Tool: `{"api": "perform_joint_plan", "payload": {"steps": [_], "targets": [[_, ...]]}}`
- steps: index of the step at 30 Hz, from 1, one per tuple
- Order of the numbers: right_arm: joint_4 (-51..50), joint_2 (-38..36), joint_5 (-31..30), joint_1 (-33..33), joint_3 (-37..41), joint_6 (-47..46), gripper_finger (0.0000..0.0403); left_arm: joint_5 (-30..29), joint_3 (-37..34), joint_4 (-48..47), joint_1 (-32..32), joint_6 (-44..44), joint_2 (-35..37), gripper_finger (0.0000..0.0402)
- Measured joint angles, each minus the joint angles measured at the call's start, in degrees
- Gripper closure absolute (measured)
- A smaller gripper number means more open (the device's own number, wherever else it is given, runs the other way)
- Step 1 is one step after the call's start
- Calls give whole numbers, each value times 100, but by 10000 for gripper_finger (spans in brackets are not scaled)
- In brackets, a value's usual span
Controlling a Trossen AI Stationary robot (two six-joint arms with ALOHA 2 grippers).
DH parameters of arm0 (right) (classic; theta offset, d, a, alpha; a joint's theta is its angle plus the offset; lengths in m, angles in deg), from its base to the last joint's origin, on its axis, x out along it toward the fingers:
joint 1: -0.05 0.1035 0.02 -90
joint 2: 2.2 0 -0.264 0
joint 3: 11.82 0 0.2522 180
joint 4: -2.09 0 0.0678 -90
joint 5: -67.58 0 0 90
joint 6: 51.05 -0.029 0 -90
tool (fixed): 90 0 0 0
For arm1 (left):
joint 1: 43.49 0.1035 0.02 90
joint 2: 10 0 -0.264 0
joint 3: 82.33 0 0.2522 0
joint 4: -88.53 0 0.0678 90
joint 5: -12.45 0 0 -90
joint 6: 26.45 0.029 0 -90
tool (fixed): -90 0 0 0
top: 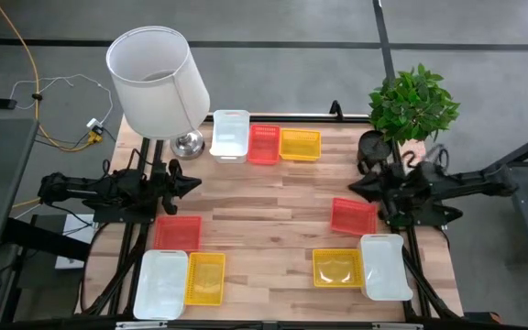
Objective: Stack baskets by color
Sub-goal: Stack the bottom right orange bin on the top orange bin
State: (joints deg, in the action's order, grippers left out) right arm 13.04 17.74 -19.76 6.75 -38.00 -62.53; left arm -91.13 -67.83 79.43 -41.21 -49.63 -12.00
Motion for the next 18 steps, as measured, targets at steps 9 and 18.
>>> {"api": "perform_joint_plan", "payload": {"steps": [9, 18], "targets": [[-1335, 1721, -600, 97, -1140, -26, 402, -33, 0, -11, 1, 329, 0, 401], [-3538, 2858, -1684, 211, -2327, -493, 375, -33, 0, -13, 1, 134, 0, 401]]}}
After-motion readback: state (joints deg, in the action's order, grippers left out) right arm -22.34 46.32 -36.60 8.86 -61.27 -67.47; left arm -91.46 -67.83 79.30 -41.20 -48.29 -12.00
